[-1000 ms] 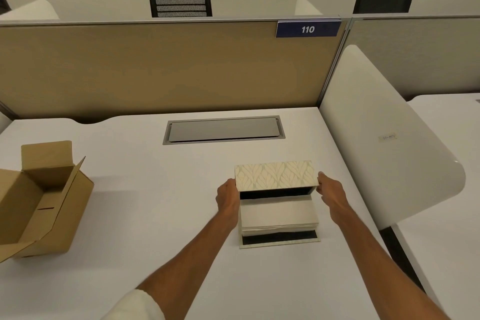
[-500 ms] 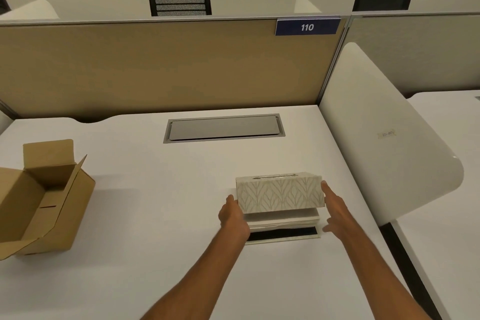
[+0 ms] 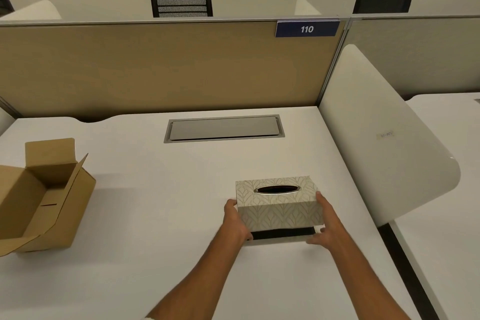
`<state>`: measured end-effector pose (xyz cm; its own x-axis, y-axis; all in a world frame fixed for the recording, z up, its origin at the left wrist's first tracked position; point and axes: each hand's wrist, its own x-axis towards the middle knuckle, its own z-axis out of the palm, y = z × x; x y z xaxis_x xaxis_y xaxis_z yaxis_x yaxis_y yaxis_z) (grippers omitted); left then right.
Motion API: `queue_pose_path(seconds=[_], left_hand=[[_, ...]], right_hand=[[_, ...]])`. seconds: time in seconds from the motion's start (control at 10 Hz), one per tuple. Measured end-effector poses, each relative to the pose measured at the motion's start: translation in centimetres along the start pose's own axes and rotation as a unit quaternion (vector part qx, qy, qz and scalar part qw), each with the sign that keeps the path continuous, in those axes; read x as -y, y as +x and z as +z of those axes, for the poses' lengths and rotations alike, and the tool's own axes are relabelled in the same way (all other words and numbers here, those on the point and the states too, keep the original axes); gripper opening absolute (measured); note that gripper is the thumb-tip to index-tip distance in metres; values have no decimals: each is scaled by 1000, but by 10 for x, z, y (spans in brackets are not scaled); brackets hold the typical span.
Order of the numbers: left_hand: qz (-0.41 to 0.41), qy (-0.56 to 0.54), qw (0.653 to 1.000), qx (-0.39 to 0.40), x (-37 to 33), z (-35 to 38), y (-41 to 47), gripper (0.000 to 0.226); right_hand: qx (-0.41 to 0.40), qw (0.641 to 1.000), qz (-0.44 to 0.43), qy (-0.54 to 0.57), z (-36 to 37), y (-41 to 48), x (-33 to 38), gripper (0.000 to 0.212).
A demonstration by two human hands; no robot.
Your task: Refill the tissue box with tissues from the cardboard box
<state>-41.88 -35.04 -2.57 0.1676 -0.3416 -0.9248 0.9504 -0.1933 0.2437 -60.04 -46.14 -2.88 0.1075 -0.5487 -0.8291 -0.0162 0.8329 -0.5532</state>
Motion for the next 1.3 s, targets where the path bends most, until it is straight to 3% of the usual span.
queue_pose_path(seconds=[0.1, 0.2, 0.4, 0.5, 0.9, 1.0, 1.1, 1.2, 1.3], left_hand=[[34, 36, 999, -23, 6, 1, 0, 39], [93, 116, 986, -76, 17, 0, -1, 55], [153, 245, 949, -129, 30, -14, 10, 61], [158, 270, 942, -119, 37, -22, 10, 60], [223, 425, 862, -162, 42, -39, 16, 51], [279, 466, 818, -189, 27, -43, 14, 45], [334, 542, 750, -182, 10, -43, 12, 48], [423, 644, 609, -189, -18, -41, 5, 82], [502, 674, 500, -206, -33, -36, -2, 116]], right_hand=[[-29, 999, -13, -26, -4, 2, -4, 85], [-66, 993, -73, -72, -8, 6, -11, 74], [-137, 953, -112, -244, -18, 10, -23, 64], [-143, 946, -113, -268, -22, 10, -28, 60], [-146, 928, -151, -308, -29, 12, -36, 55], [-162, 901, -214, -341, -26, 5, -27, 61], [-164, 854, -281, -406, -21, 0, -18, 66], [-165, 758, -374, -508, 2, -7, -2, 69], [-142, 713, -413, -548, 25, -14, 8, 72]])
